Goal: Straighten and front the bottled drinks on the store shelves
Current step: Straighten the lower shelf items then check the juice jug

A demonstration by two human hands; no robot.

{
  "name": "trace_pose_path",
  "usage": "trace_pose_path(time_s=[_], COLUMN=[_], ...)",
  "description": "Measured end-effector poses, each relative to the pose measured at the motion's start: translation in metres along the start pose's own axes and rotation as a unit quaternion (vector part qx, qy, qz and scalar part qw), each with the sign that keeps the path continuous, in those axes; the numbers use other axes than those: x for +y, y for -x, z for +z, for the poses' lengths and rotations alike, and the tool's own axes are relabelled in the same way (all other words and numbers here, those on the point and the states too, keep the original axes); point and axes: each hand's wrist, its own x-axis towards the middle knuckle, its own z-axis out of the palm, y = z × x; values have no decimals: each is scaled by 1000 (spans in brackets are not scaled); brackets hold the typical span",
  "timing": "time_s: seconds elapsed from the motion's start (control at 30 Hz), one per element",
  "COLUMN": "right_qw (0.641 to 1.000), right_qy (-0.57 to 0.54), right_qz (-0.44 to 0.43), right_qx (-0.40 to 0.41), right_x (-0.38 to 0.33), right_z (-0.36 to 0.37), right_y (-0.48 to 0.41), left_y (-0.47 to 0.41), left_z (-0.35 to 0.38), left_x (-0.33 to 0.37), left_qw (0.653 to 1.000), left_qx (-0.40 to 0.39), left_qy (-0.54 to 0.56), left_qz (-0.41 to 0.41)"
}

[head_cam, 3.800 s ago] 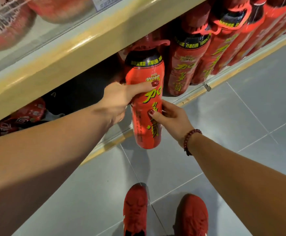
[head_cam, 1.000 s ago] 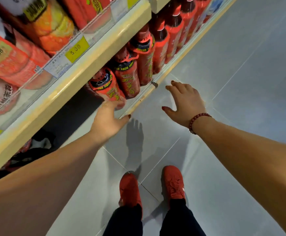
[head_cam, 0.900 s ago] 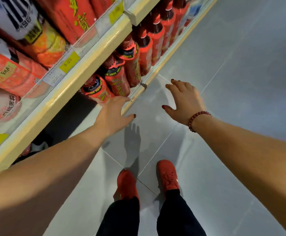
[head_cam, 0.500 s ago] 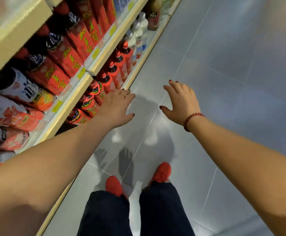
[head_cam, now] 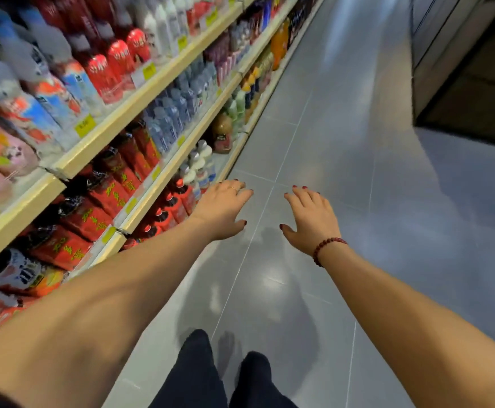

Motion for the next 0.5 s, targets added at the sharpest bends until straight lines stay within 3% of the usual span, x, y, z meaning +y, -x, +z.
trace_pose_path(time_s=[0.5], right_qw=[1000], right_qy=[-1], right_qz=[14], right_qx=[-7], right_x=[83], right_z=[-21], right_y=[-209], left_y=[-217], left_z=[-1], left_x=[-95], left_qw=[998], left_qx=[-41], left_qy=[-13], left_qz=[-36])
